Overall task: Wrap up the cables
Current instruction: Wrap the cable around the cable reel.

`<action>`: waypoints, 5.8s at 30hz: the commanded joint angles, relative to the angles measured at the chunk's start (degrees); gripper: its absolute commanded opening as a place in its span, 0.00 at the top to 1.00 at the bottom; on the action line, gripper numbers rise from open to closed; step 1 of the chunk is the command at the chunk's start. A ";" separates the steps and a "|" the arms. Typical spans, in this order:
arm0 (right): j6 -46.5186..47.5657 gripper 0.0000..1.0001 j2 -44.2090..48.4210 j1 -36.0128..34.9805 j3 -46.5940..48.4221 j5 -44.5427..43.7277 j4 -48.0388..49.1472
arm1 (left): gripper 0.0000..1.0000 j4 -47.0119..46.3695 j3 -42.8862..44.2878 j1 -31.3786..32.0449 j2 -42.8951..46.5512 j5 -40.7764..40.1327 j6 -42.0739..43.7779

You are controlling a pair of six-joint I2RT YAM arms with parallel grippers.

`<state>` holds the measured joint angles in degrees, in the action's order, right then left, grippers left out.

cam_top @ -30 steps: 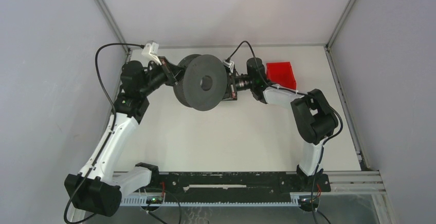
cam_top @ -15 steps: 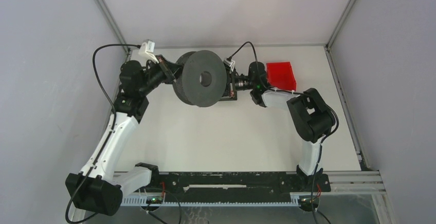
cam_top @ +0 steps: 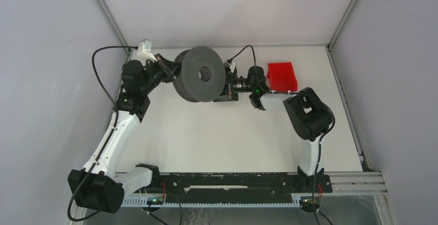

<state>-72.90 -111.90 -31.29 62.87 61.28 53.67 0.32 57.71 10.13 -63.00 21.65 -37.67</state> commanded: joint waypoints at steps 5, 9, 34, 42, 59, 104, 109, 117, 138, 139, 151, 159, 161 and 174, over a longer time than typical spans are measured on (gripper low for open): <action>-2.44 0.81 2.38 -2.91 -1.76 -3.57 6.41 | 1.00 -7.63 -2.72 0.43 0.14 1.64 -3.90; -3.52 0.81 2.26 -2.99 -1.86 -4.63 7.88 | 1.00 -8.58 -3.54 0.48 0.41 2.13 -4.24; 14.05 0.56 4.23 3.29 -5.30 0.23 -6.75 | 1.00 -8.81 -3.66 -3.69 0.75 3.09 -6.17; 41.78 0.51 12.29 10.66 -6.27 -2.01 -30.27 | 1.00 -7.34 -3.79 -4.12 1.16 4.02 -4.29; 75.77 0.25 28.25 11.42 14.19 -14.21 -61.59 | 1.00 -0.67 -3.73 -2.57 -0.42 10.01 7.20; 80.77 1.00 22.37 10.38 18.58 -16.51 -73.74 | 1.00 -0.75 -3.85 6.14 3.13 11.38 9.17; 82.08 0.90 24.45 13.96 17.90 -14.31 -74.77 | 1.00 -1.14 -3.65 5.07 3.19 12.23 8.38; 90.01 0.47 28.98 13.31 17.98 -11.99 -78.61 | 1.00 -2.52 -3.77 4.26 2.61 15.16 6.56; 89.17 0.86 27.23 7.08 23.36 -15.65 -76.61 | 1.00 -3.50 -4.09 4.24 1.91 17.40 5.33; 88.86 0.91 27.19 7.21 23.23 -15.74 -76.48 | 1.00 -3.53 -4.15 4.27 2.04 17.47 5.26; 74.10 1.00 25.76 13.36 16.95 -10.94 -69.59 | 1.00 -8.66 -3.53 2.40 1.81 22.12 0.82; 61.60 1.00 23.81 13.39 14.93 -0.45 -64.79 | 1.00 -12.56 -1.51 0.95 -0.23 24.99 -2.40; 58.78 1.00 23.57 13.51 15.07 1.78 -63.92 | 1.00 -12.67 -1.23 0.61 -0.45 25.12 -2.32; 59.13 1.00 25.71 14.86 15.79 7.30 -73.33 | 1.00 -11.13 2.05 -1.15 -1.94 26.70 0.45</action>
<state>-12.99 -88.92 -16.60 77.30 65.10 -17.15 -6.74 54.48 9.63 -65.32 45.76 -37.01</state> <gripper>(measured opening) 0.006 0.056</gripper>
